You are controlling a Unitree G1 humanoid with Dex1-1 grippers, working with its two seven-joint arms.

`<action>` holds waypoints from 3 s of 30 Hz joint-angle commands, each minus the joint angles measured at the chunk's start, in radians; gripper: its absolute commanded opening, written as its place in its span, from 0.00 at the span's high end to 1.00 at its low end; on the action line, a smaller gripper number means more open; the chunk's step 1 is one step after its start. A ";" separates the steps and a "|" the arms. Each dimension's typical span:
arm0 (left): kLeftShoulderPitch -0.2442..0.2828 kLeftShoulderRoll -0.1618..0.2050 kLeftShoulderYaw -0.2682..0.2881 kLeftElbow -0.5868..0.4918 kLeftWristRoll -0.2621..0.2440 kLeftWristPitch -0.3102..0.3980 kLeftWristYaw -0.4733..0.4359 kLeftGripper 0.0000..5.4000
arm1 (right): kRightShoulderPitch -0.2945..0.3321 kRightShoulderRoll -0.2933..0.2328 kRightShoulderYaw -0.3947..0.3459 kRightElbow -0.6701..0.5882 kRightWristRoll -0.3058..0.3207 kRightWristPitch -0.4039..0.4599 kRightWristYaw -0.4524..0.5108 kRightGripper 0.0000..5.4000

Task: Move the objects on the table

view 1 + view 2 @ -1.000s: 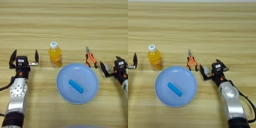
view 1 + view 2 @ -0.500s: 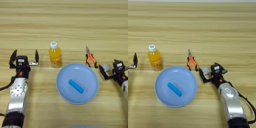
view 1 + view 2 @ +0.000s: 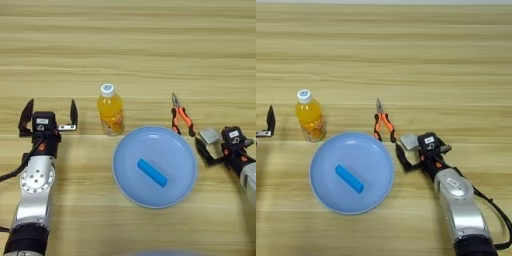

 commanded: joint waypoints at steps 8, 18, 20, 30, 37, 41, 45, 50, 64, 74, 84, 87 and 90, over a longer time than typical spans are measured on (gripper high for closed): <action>0.003 0.000 -0.006 -0.012 0.015 0.014 0.003 0.00 | -0.019 -0.006 0.005 0.020 -0.001 0.060 0.010 0.00; 0.003 -0.001 -0.007 -0.015 0.015 0.016 0.003 0.00 | -0.032 -0.003 0.007 0.033 0.006 0.084 0.018 0.07; 0.004 -0.002 -0.007 -0.016 0.016 0.016 0.004 0.00 | -0.032 -0.003 0.008 0.034 0.007 0.085 0.021 0.11; 0.004 -0.004 -0.006 -0.017 0.017 0.017 0.006 0.00 | -0.031 -0.004 0.006 0.037 0.011 0.086 0.030 0.30; 0.002 -0.005 -0.004 -0.014 0.019 0.017 0.005 0.00 | -0.033 -0.003 0.004 0.041 0.012 0.086 0.030 0.45; 0.000 -0.005 -0.004 -0.010 0.019 0.016 0.005 0.00 | -0.034 -0.004 0.005 0.044 0.012 0.084 0.031 0.52; -0.001 -0.006 -0.004 -0.009 0.020 0.015 0.006 0.00 | -0.030 -0.003 0.002 0.036 0.013 0.077 0.030 0.54; -0.002 -0.006 -0.003 -0.008 0.021 0.016 0.007 0.00 | -0.020 -0.001 -0.007 0.000 0.013 0.062 0.010 0.54; -0.007 -0.002 0.000 -0.001 0.020 0.016 0.004 0.00 | 0.060 0.046 0.017 -0.259 0.034 0.022 -0.011 0.54; -0.007 -0.001 0.002 0.001 0.021 0.014 0.004 0.00 | 0.120 0.053 0.108 -0.350 0.022 0.018 0.036 0.54; -0.003 -0.002 0.001 -0.005 0.022 0.015 0.004 0.00 | 0.166 0.050 0.204 -0.382 -0.005 0.026 0.063 0.54; -0.002 -0.003 0.000 -0.006 0.023 0.015 0.004 0.00 | 0.171 0.048 0.237 -0.354 -0.028 0.026 0.062 0.54; -0.002 -0.004 0.000 -0.007 0.023 0.016 0.005 0.00 | 0.173 0.048 0.254 -0.337 -0.038 0.033 0.064 0.54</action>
